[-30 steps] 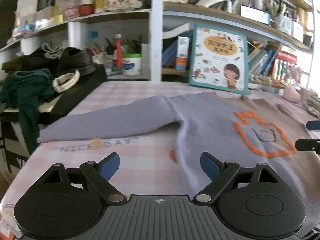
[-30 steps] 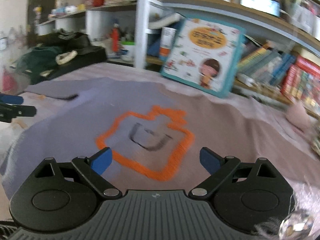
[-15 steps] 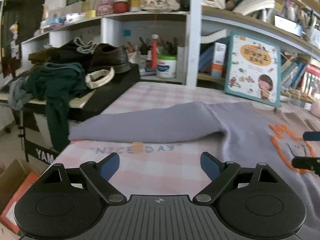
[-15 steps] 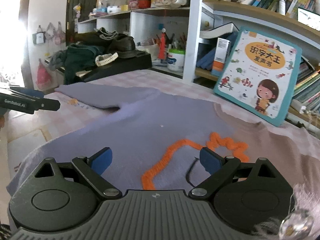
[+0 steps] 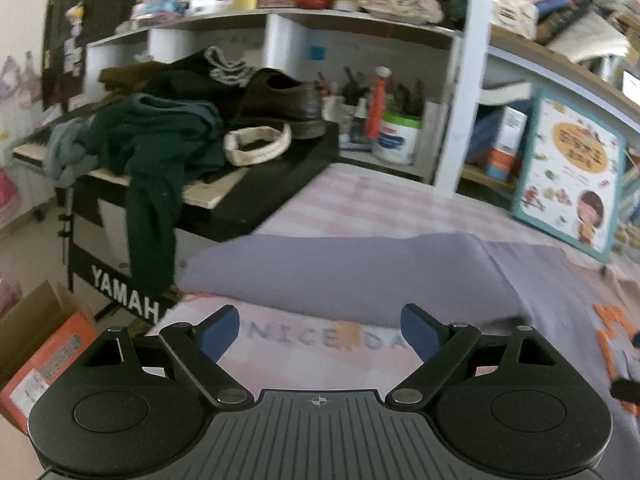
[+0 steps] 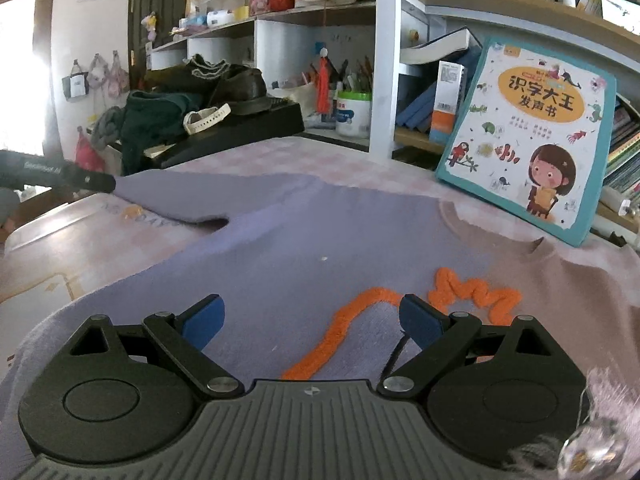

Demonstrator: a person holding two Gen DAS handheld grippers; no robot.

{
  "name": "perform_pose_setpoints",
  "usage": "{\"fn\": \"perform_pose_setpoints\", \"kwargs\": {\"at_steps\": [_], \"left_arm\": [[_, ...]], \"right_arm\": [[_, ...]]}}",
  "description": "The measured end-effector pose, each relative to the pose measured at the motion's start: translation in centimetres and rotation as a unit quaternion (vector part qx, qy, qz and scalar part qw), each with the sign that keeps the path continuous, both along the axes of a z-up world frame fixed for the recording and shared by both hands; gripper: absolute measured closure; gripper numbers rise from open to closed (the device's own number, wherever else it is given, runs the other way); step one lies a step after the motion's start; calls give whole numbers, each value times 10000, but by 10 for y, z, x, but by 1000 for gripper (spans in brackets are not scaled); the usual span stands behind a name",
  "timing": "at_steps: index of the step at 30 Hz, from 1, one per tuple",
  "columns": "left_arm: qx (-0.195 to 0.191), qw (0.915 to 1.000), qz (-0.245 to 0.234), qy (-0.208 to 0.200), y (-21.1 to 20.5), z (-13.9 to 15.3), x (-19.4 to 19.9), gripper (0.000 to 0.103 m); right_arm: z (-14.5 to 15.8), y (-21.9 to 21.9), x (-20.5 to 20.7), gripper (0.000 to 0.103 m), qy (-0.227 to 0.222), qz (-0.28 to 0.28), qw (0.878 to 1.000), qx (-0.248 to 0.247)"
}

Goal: Fold clothes
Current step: 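Move the left tool to the lavender sleeve cuff and close on it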

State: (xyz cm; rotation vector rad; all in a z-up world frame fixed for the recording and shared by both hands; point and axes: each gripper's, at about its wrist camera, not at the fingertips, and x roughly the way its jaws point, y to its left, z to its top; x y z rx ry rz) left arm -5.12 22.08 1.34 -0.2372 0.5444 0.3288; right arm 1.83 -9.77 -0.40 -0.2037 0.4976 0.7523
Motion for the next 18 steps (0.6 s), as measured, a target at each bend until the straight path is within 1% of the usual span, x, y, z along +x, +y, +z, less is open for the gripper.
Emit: {"fn": "perform_pose_setpoints", "kwargs": {"at_steps": [2,6,8,9,10,12,14,16,17,18], "left_arm": [[-176,9997,155,-34,11,-2,0,13],[-822,9953,505,-99,43,-10,3,15],[-1034,9922,689,-106,57,-13,9,19],[-1107,9909,765,-90,62,-14,13,23],[-1139,9898,853,-66,67,-16,16,27],[-1118,9888,990,-22,74,-19,24,28],[-1084,9881,1095,22,80,-23,31,32],[-1053,9873,1188,40,85,-25,37,39],[-1096,9863,1235,62,88,-27,39,41],[-1147,9851,1282,75,92,-29,41,46]], "right_arm": [[0,-1,-1,8,-2,21,10000,33],[-1,-1,1,8,70,-2,10000,15],[-2,-1,2,8,123,-10,9999,18],[-2,-2,3,8,141,-26,9999,46],[-2,-4,3,8,157,-46,9998,79],[-2,-6,4,8,186,-82,9997,145],[-1,-9,5,8,217,-121,9995,202],[-1,-10,6,8,247,-138,9993,231],[-2,-10,6,8,257,-133,9993,223],[-2,-9,6,8,267,-126,9993,212]]}}
